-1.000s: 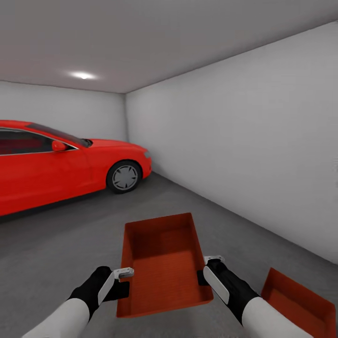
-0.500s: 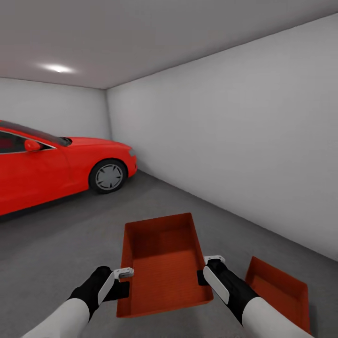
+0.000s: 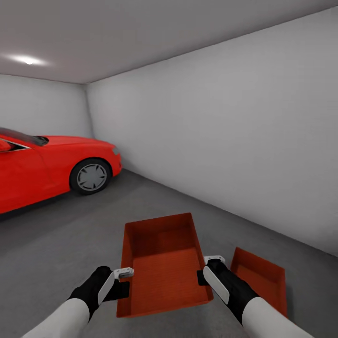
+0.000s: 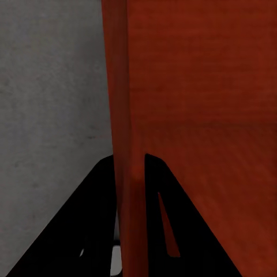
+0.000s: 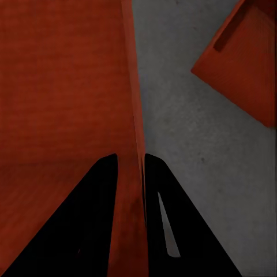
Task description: Move the two storage containers from the living room to the garage. In the garage, place one container on the floor and stack the other container on top of it (either order is fine).
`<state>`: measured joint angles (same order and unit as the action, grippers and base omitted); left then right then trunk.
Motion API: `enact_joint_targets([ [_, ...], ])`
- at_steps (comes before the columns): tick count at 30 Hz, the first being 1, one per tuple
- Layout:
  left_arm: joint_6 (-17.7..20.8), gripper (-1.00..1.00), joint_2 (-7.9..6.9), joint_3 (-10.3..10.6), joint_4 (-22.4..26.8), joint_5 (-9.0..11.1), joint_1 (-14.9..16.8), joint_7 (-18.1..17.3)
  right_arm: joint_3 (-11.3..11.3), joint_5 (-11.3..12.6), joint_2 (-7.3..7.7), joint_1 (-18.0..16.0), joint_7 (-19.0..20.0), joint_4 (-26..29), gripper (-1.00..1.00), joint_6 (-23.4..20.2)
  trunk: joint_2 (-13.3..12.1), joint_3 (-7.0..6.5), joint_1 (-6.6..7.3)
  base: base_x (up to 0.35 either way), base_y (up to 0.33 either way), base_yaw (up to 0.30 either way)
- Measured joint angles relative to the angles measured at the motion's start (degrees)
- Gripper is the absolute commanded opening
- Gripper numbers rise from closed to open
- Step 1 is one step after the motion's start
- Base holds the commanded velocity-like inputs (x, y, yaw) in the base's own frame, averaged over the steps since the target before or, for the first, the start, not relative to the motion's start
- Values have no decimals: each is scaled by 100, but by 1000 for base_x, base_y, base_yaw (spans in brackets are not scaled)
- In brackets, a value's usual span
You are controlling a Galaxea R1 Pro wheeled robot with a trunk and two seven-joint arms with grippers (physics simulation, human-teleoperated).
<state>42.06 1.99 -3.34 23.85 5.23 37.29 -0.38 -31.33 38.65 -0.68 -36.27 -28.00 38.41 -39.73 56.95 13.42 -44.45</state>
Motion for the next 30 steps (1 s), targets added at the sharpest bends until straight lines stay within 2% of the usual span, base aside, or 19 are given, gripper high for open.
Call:
enact_joint_targets([
  [8,0,-100,0,-1,0,-1,0,0,0,0,0,0,0,0,-100,0,0,56,0,0,0,-219],
  [12,2,-100,-1,8,2,14,-1,7,0,1,-1,-1,0,-2,-100,0,1,70,1,96,0,-74],
  [22,2,-100,-2,10,2,16,-1,7,1,0,-1,-1,0,-2,-100,0,1,73,3,310,0,-20],
  [30,0,-100,-2,14,0,20,1,7,2,1,0,0,-1,0,-100,-1,1,73,3,326,0,-248],
])
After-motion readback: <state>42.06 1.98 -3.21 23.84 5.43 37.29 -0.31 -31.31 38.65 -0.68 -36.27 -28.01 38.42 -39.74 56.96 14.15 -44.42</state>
